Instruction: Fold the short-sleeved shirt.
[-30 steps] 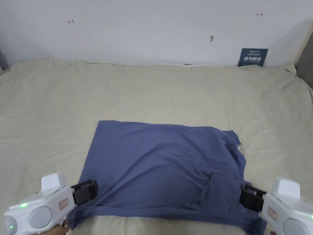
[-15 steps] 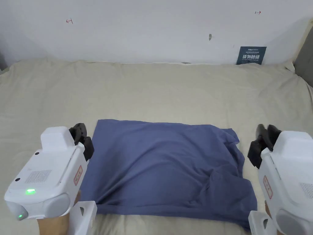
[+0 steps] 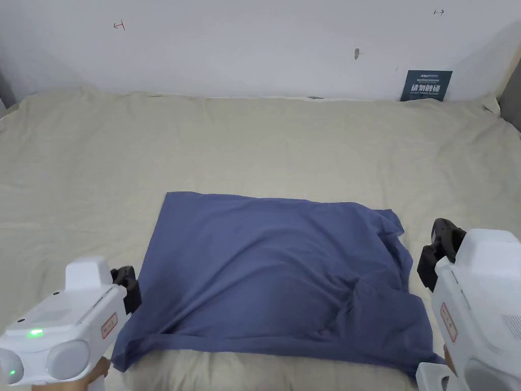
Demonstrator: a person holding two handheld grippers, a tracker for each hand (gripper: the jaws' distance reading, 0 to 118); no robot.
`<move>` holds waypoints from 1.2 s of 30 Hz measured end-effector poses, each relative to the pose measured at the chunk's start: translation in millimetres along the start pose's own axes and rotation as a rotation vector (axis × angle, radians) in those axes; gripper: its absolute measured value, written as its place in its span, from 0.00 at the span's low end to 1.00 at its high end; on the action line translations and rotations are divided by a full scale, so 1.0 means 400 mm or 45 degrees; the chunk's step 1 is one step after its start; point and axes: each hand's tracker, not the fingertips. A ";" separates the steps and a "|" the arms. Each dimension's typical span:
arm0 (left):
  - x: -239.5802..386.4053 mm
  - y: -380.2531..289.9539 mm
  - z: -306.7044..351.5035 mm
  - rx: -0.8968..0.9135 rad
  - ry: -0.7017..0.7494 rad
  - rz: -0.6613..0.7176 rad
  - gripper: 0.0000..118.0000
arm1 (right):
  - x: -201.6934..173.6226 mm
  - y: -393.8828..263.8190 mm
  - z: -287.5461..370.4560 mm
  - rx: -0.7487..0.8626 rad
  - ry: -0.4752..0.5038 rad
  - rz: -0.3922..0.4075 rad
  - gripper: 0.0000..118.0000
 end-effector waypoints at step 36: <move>-0.047 -0.132 -0.111 -0.323 -0.013 -0.082 0.03 | 0.130 -0.425 -0.159 -0.907 -0.044 -0.068 0.77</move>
